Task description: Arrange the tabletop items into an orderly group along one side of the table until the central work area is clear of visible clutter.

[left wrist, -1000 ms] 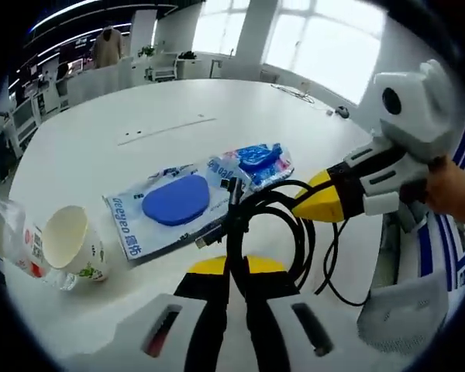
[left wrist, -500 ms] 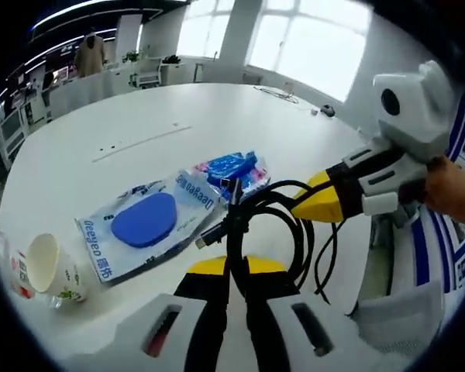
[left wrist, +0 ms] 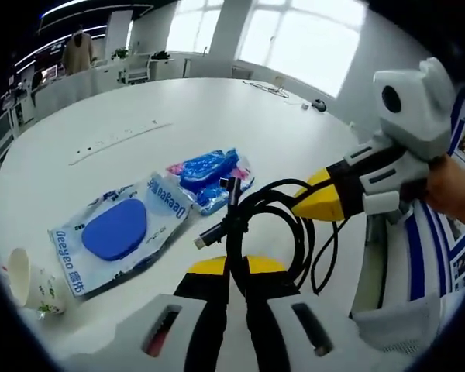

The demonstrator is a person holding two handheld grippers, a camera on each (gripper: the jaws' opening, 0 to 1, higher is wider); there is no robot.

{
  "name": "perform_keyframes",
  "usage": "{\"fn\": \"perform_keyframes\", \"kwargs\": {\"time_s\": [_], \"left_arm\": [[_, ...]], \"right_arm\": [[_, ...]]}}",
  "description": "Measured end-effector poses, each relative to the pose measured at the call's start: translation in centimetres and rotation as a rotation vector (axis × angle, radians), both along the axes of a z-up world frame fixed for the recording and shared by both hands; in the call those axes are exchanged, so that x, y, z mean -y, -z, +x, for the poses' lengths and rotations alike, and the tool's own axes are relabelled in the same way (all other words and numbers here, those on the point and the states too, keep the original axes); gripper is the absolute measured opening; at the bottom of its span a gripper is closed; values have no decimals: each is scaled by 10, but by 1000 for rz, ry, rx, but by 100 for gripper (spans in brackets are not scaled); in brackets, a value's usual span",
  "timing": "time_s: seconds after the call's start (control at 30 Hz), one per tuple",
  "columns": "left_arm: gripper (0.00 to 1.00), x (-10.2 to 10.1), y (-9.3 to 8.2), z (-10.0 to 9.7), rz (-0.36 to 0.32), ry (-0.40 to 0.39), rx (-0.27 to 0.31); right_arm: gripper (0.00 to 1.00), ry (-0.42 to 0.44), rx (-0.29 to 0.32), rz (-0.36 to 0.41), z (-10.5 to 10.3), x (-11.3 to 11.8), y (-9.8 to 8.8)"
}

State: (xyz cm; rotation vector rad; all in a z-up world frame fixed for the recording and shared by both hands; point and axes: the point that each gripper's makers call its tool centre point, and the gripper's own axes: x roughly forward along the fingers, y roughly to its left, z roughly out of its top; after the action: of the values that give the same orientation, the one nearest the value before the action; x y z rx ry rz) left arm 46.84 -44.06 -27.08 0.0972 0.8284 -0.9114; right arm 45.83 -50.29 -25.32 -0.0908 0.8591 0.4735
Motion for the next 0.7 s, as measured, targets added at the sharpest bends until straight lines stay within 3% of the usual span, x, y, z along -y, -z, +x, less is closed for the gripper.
{"fn": "perform_keyframes", "kwargs": {"time_s": [0.7], "left_arm": [[3, 6, 51, 21, 49, -33, -125]], "right_arm": [[0, 14, -109, 37, 18, 6, 50]]}}
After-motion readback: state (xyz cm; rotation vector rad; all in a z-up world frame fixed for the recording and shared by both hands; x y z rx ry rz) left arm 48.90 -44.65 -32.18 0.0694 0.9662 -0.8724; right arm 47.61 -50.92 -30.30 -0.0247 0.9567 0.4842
